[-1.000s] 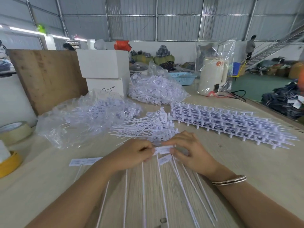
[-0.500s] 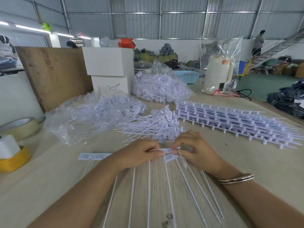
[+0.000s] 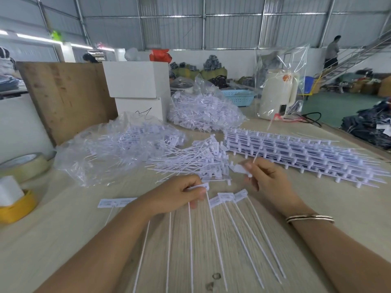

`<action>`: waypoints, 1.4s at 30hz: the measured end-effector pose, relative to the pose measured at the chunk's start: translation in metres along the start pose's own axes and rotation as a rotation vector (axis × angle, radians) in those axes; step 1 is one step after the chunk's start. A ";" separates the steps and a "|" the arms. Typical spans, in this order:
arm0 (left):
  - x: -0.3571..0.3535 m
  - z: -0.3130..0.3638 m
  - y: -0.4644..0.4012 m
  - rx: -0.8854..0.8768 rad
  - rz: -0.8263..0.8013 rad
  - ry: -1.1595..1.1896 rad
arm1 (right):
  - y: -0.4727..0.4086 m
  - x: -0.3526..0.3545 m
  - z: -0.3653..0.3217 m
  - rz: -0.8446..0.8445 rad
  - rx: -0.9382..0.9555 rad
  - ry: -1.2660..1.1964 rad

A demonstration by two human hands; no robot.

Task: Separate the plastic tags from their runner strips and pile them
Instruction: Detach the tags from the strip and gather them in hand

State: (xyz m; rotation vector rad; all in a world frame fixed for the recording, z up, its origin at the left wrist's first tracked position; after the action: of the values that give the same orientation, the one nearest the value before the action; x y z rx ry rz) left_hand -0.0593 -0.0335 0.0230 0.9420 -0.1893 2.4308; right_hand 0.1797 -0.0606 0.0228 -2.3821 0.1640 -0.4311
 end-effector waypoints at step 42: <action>-0.006 0.001 -0.003 0.026 0.002 0.025 | 0.005 -0.024 -0.003 -0.350 0.629 0.619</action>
State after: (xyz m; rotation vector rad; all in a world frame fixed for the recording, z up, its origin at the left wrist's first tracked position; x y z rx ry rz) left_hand -0.0534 -0.0341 0.0201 0.9231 -0.1502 2.4509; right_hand 0.1559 -0.0610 0.0155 -1.5981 -0.1065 -1.1879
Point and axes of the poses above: each hand's wrist, its own y-axis away from the middle knuckle, its own x-axis out of the back of the hand, z = x × y, the point moved 1 cm from there along -y, towards the middle knuckle, and after that the axes turned 13 degrees about x, right-handed, at the moved point
